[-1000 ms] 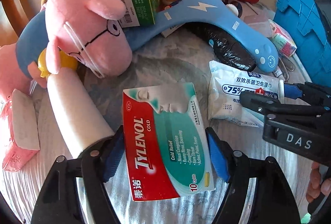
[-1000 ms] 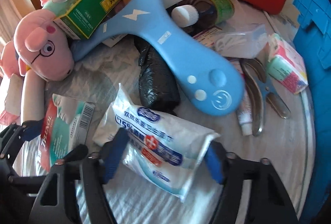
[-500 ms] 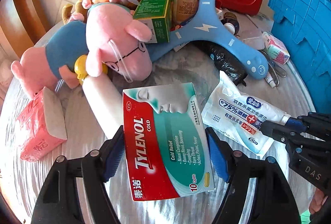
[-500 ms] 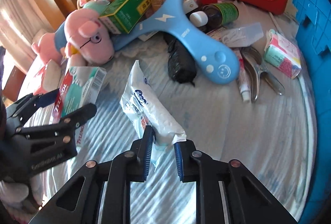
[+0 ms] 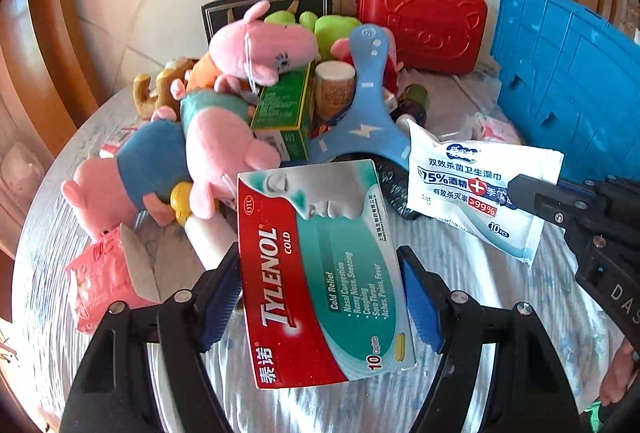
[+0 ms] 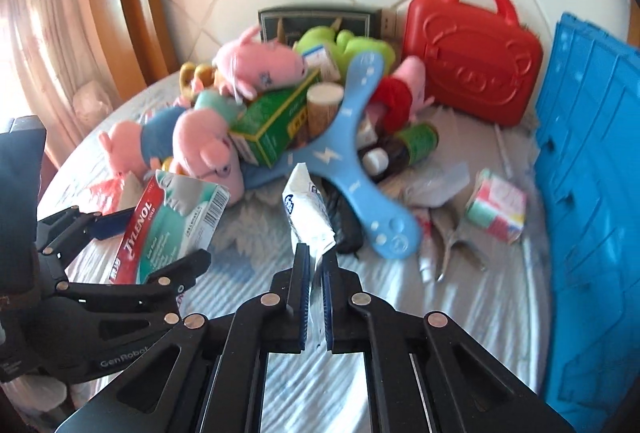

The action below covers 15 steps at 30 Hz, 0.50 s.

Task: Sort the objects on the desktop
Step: 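Lift the Tylenol box and wipes packet and carry both over the crate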

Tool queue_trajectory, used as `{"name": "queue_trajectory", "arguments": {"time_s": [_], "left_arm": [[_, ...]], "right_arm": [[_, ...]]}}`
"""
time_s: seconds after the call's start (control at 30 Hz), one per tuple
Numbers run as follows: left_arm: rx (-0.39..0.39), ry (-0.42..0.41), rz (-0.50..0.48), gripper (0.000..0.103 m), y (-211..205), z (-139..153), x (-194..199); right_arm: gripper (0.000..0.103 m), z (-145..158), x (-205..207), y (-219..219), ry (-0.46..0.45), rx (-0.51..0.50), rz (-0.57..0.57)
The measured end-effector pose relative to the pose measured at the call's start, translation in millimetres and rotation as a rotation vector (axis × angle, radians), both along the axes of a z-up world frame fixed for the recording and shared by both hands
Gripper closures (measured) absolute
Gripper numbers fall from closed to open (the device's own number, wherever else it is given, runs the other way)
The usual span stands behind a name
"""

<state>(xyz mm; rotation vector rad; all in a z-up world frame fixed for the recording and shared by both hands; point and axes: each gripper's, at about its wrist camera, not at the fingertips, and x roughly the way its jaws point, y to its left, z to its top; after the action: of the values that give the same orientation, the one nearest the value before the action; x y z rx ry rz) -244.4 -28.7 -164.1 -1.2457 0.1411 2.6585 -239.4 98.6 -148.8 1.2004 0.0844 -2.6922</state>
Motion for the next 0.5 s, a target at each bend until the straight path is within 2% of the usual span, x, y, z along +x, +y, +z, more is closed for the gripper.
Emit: {"name": "queue_trajectory", "arguments": {"time_s": [0.27, 0.5], "left_arm": [[0.041, 0.189, -0.091, 0.029, 39, 82, 15], [0.115, 0.336, -0.240, 0.029, 111, 150, 34]], "right_arm": [[0.097, 82, 32, 32, 0.205, 0.003, -0.096], [0.097, 171, 90, 92, 0.436, 0.029, -0.268]]}}
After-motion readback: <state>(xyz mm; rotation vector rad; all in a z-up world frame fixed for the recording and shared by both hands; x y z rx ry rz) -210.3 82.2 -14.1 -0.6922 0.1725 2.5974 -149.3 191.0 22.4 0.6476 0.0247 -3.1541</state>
